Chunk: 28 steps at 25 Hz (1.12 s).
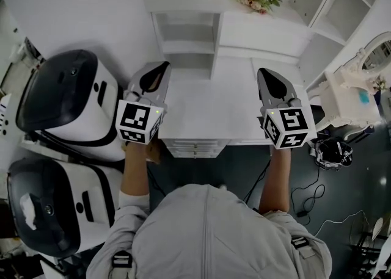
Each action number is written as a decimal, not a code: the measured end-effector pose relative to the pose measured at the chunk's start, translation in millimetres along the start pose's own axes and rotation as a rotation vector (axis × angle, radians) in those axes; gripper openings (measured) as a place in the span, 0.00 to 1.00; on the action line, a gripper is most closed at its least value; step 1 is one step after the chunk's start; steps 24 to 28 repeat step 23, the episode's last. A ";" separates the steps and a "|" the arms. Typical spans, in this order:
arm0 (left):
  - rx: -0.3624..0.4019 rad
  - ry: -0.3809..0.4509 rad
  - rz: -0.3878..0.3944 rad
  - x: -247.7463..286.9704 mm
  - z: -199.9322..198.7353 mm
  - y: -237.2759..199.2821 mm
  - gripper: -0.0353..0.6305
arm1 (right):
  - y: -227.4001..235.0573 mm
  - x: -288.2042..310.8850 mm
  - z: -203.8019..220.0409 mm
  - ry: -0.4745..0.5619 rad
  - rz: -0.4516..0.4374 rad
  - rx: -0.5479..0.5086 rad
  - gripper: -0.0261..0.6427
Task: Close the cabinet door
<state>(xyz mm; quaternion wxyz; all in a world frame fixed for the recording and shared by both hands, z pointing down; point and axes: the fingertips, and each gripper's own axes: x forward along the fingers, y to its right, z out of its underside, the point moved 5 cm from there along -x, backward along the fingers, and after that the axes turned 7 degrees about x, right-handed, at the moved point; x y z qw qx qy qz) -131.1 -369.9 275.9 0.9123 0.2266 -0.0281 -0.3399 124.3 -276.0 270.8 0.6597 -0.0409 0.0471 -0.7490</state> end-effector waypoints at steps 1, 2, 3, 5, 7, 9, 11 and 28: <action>-0.001 -0.003 0.003 1.2 0.2 2.9 0.08 | 0.3 -0.8 1.5 -0.006 -0.001 -0.008 0.04; 0.000 -0.006 0.006 2.2 0.6 5.1 0.08 | 0.5 -1.7 2.9 -0.011 -0.002 -0.013 0.04; 0.000 -0.009 0.008 2.8 1.1 6.3 0.08 | 0.6 -2.3 4.2 -0.015 -0.002 -0.014 0.04; 0.000 -0.011 0.009 3.1 1.5 6.8 0.08 | 0.3 -2.6 6.8 -0.019 -0.005 -0.011 0.04; 0.000 -0.012 0.009 3.8 1.7 7.6 0.08 | 0.5 -1.9 9.4 -0.025 -0.009 -0.008 0.04; -0.001 -0.014 0.014 5.8 2.2 9.5 0.08 | 2.0 -0.9 11.5 -0.031 -0.009 -0.002 0.04; -0.004 -0.017 0.019 8.0 3.2 11.4 0.08 | 3.6 0.3 13.0 -0.038 -0.008 0.001 0.04; -0.013 -0.017 0.032 13.3 5.4 13.4 0.08 | 3.0 5.8 17.7 -0.050 -0.019 0.010 0.04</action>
